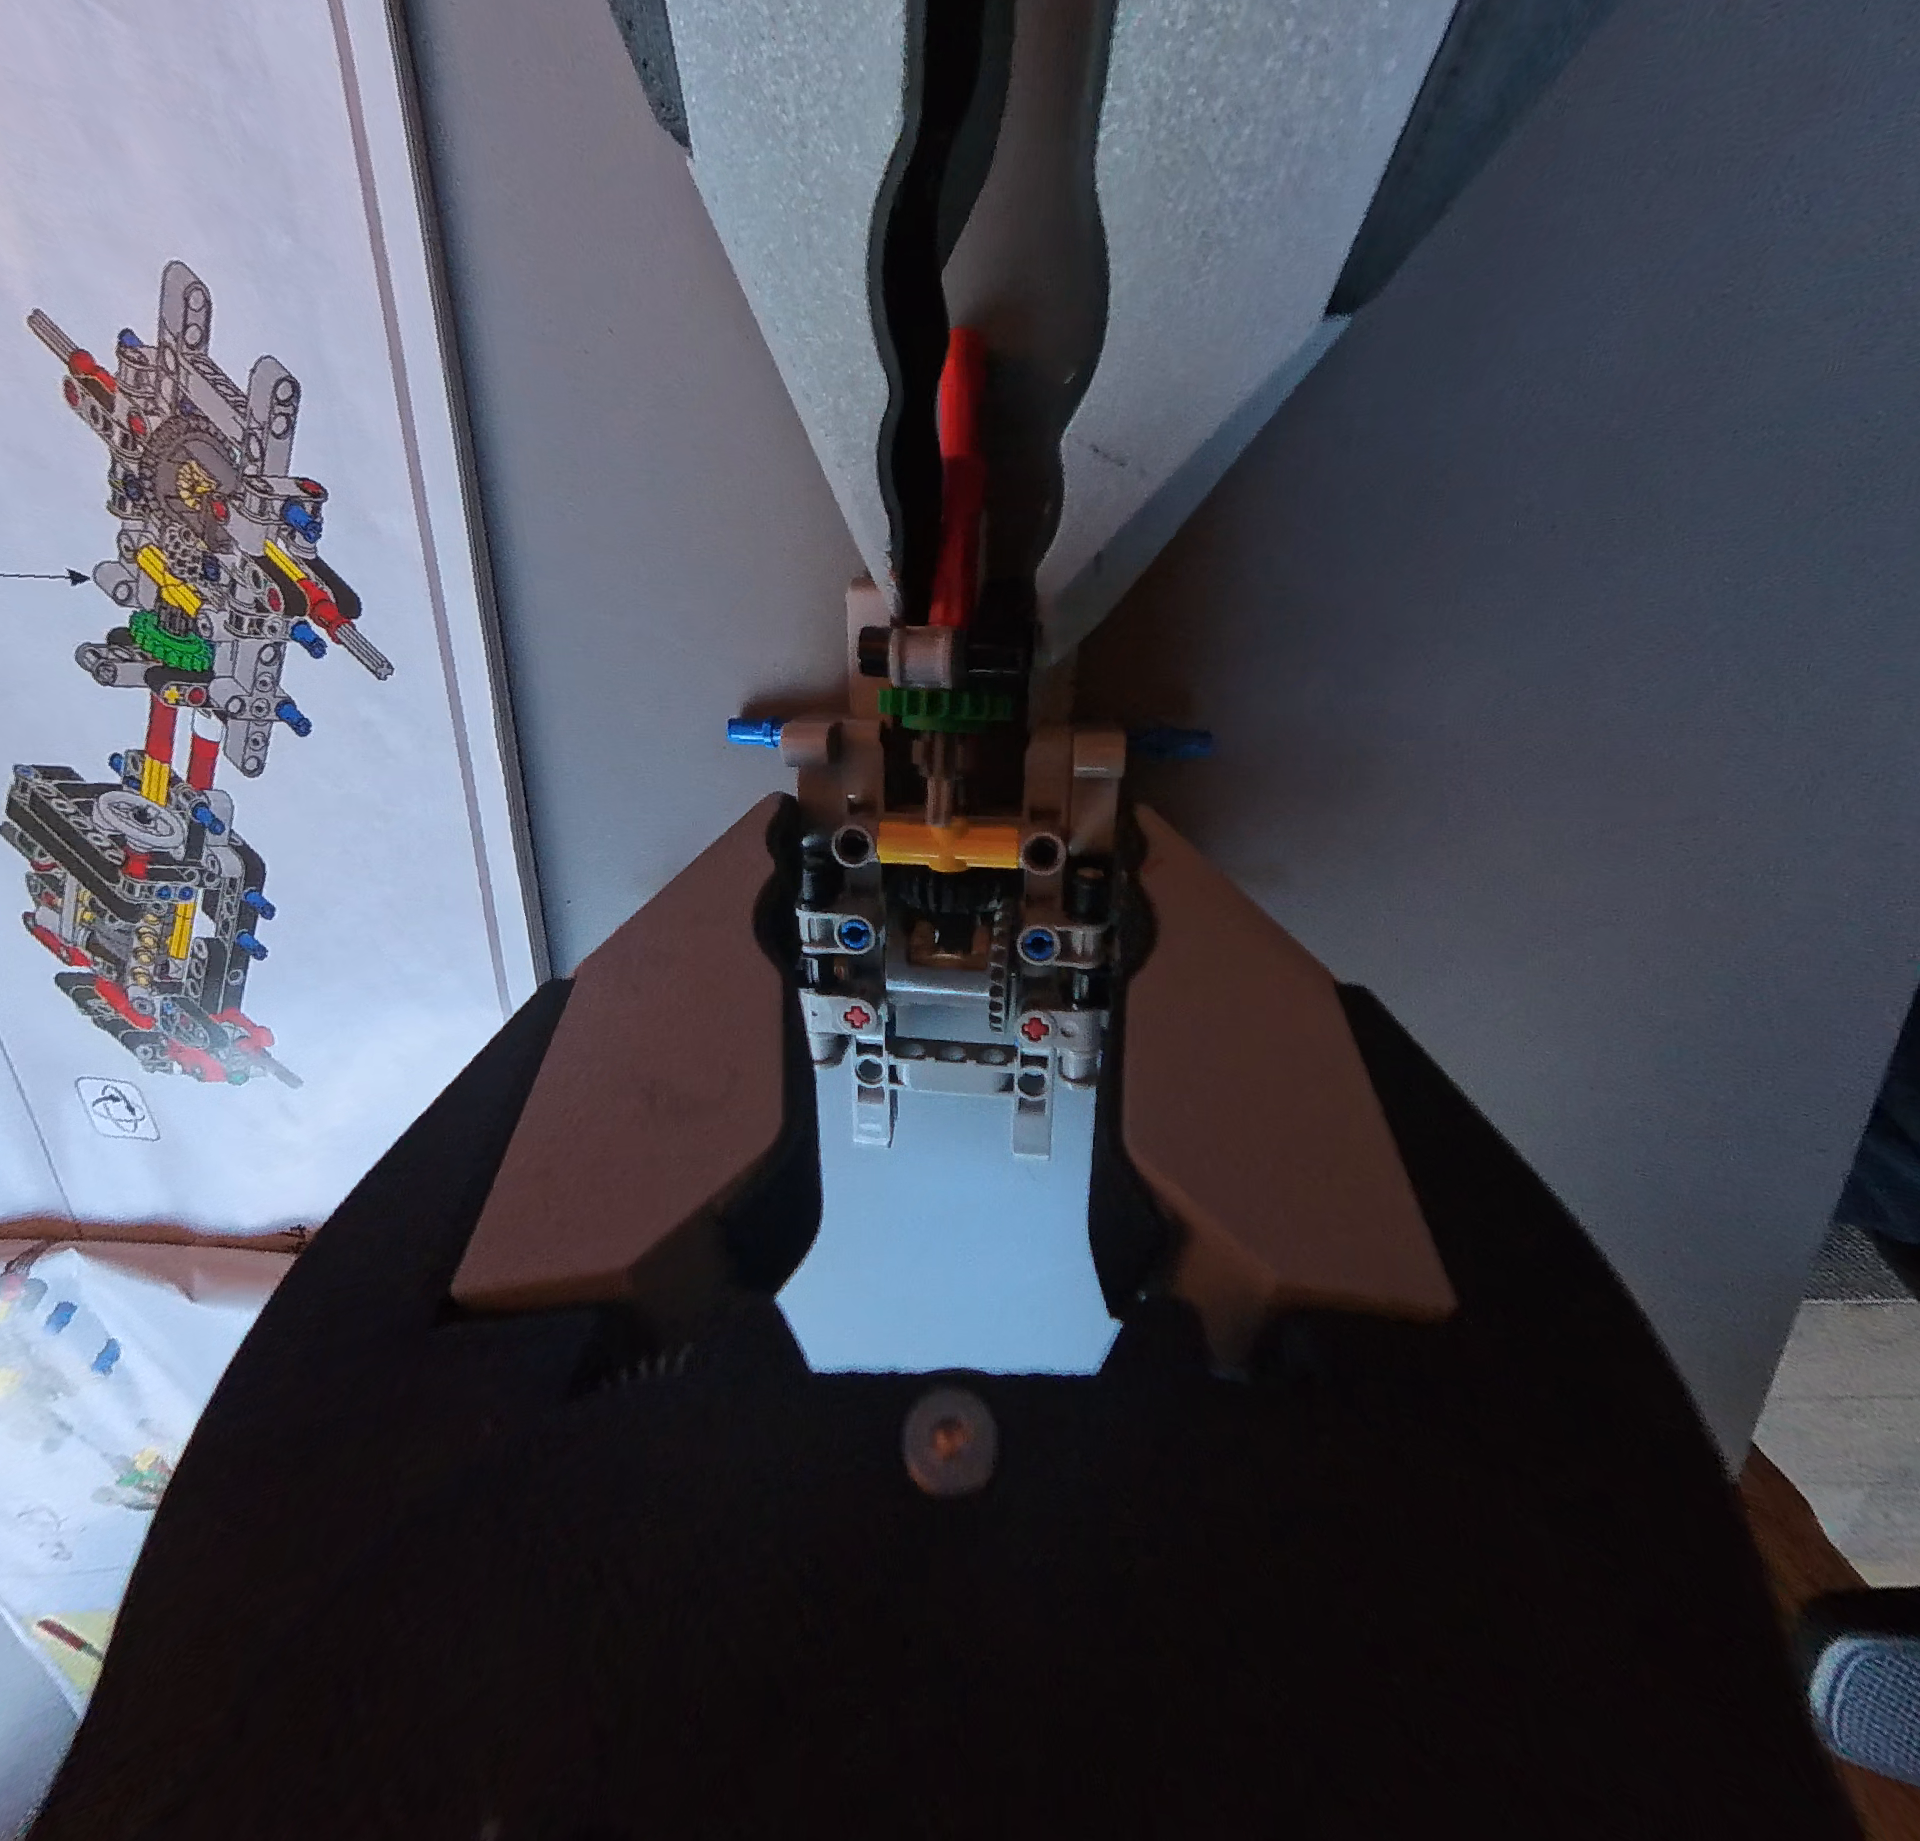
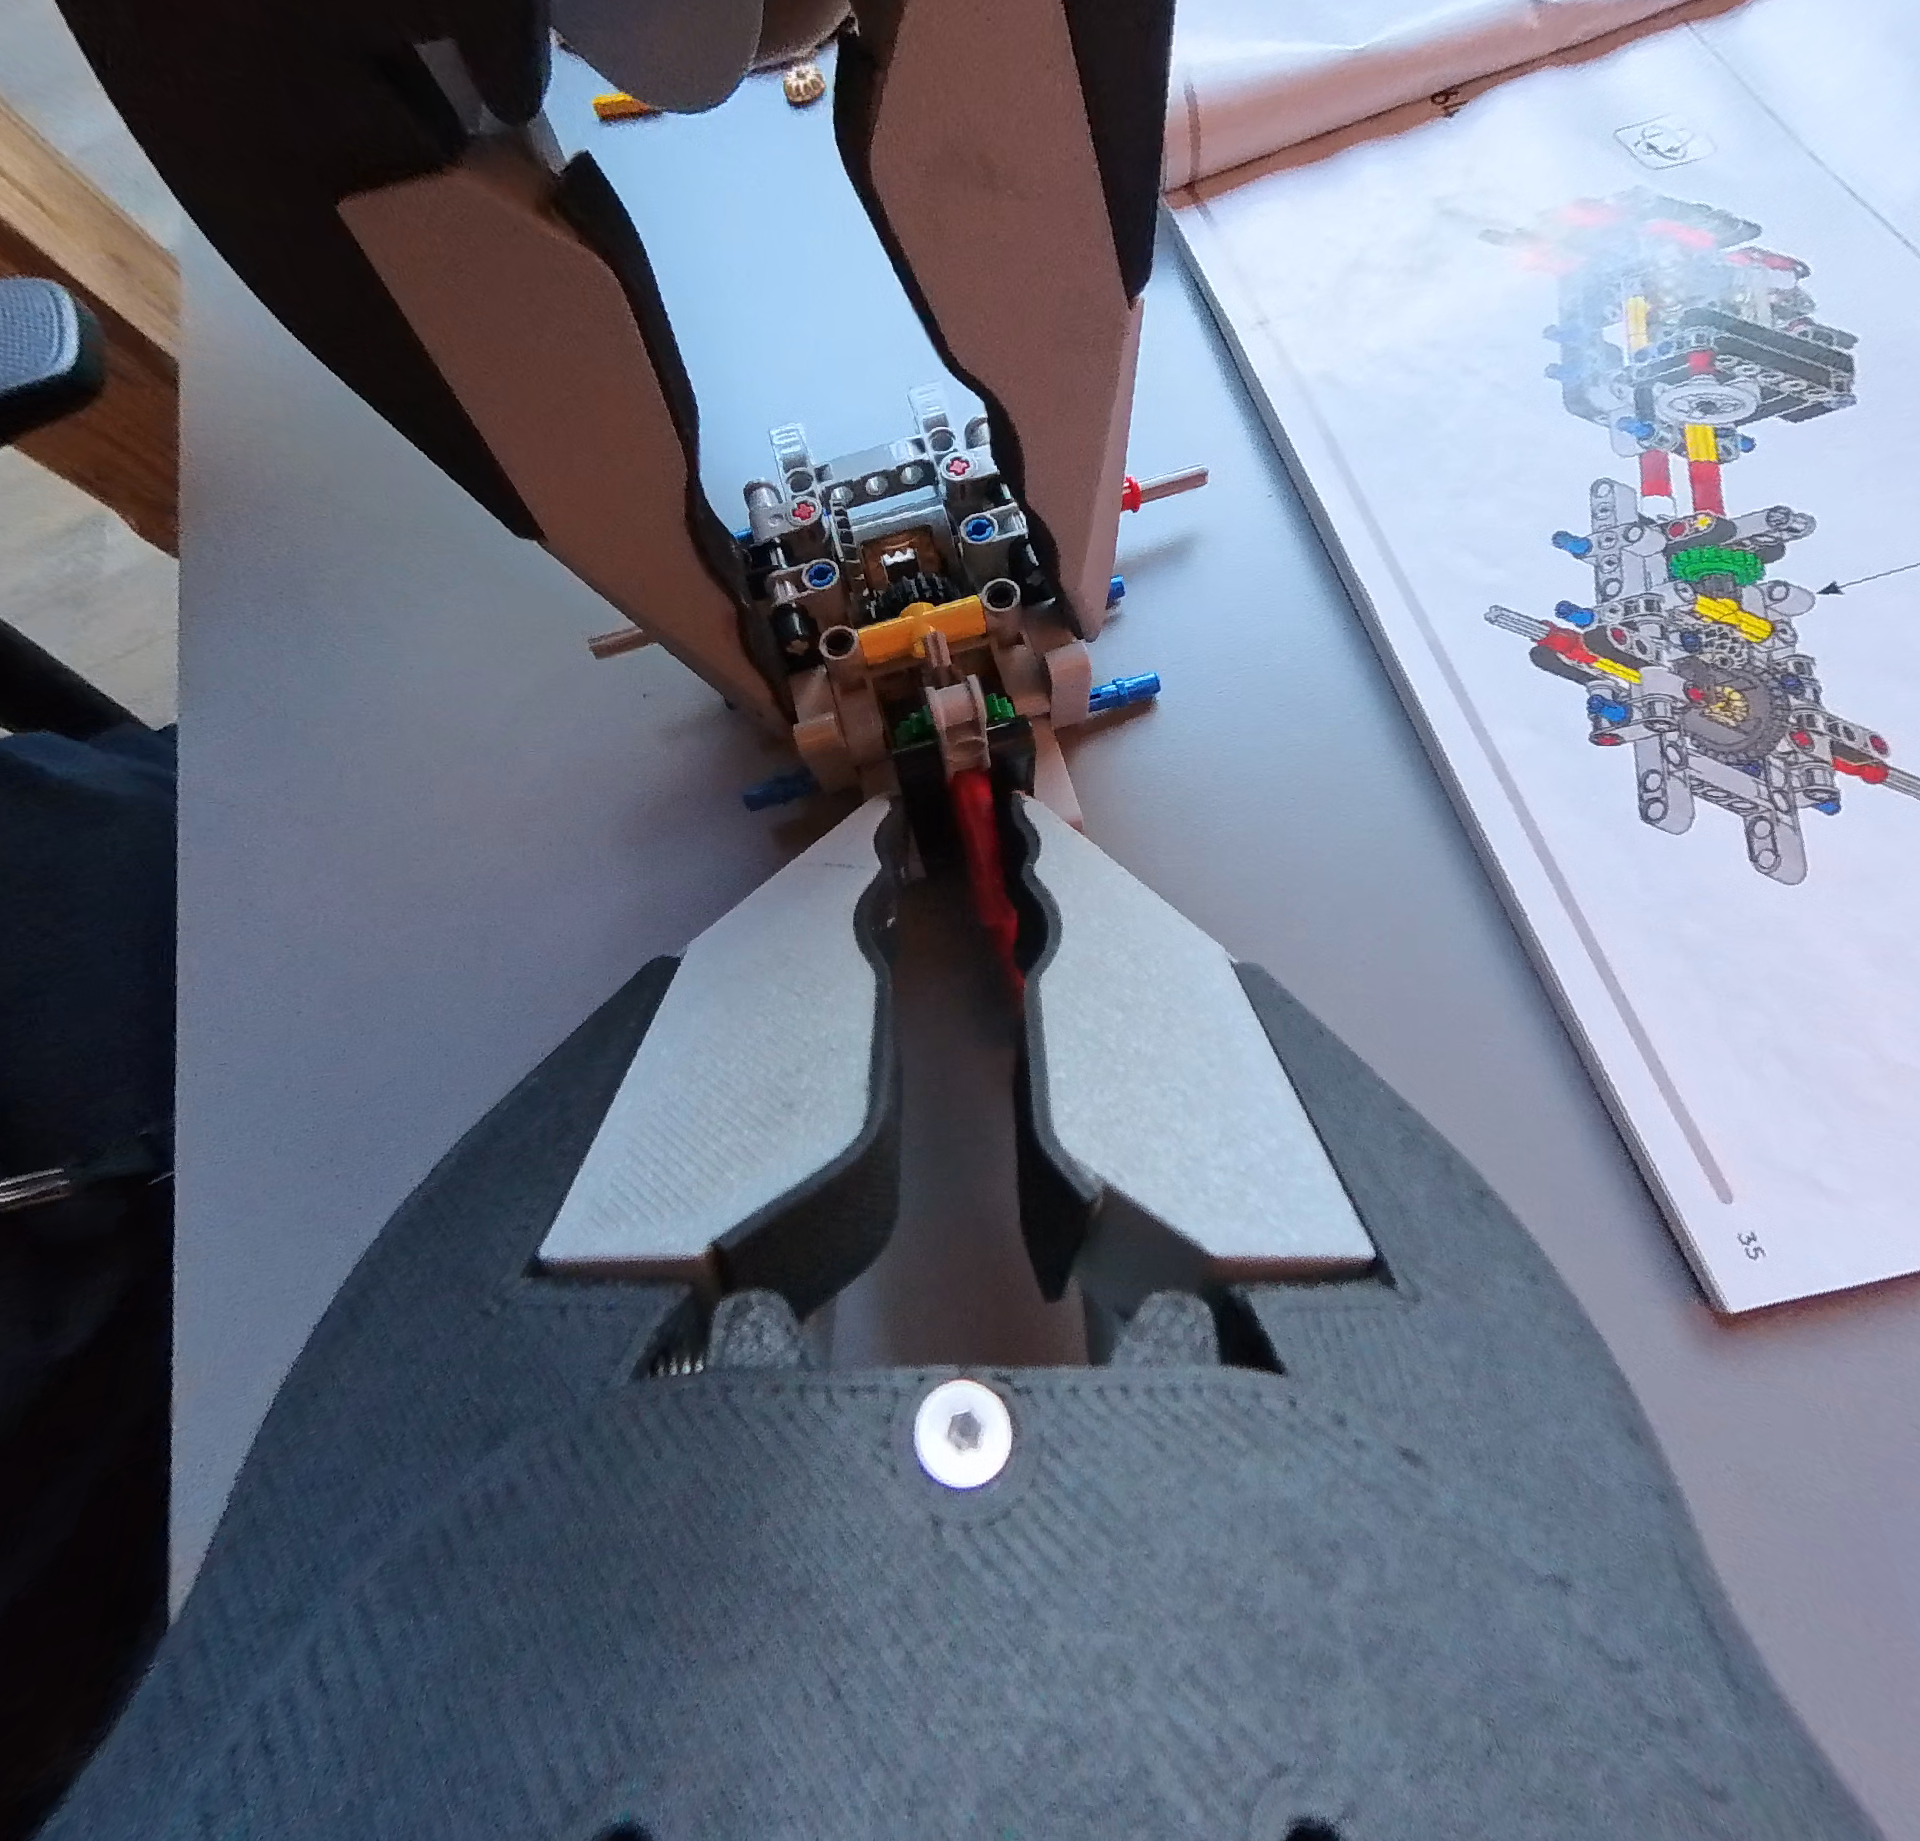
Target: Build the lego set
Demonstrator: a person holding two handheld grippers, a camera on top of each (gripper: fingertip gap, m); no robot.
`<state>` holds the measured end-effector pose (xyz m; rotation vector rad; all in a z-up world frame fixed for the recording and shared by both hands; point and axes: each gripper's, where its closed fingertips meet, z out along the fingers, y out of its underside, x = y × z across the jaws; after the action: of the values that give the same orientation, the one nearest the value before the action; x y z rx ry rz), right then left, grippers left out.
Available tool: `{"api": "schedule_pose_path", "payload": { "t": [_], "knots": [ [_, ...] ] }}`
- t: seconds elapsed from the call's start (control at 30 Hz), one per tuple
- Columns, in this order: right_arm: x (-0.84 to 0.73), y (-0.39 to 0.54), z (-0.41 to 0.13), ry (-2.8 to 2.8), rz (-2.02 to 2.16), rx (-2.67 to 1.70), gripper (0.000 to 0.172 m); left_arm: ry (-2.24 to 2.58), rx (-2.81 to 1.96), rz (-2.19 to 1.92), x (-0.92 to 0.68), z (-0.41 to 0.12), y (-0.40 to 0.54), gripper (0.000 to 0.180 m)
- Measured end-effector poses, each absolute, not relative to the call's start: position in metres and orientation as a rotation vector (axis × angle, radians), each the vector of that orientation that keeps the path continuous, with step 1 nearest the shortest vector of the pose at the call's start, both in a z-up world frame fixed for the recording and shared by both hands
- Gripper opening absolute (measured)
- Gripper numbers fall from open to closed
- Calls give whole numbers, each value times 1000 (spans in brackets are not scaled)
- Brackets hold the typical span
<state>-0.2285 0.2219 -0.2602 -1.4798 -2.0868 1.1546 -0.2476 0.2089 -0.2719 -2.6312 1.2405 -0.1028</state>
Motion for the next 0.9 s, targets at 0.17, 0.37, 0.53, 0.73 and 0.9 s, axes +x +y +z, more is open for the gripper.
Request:
{"api": "schedule_pose_path", "payload": {
  "t": [0.17, 0.37, 0.53, 0.73, 0.9],
  "knots": [
    [-223, 234, -251, -2069, 1144, -1445, 23, 1215, -2617, -120, -248, -274, 212, 56],
    [-218, 244, -257, -2118, 1040, -1401, 28, 1214, -2556, -184, -245, -273, 215, 58],
    [-219, 236, -262, -2170, 1018, -1322, 4, 1268, -2454, -202, -239, -272, 219, 58],
    [-217, 239, -264, -2178, 1035, -1323, 4, 1194, -2366, -229, -237, -270, 223, 57],
    [-219, 238, -264, -2197, 1000, -1269, 4, 1127, -2292, -279, -239, -267, 221, 57]
  ]
}}
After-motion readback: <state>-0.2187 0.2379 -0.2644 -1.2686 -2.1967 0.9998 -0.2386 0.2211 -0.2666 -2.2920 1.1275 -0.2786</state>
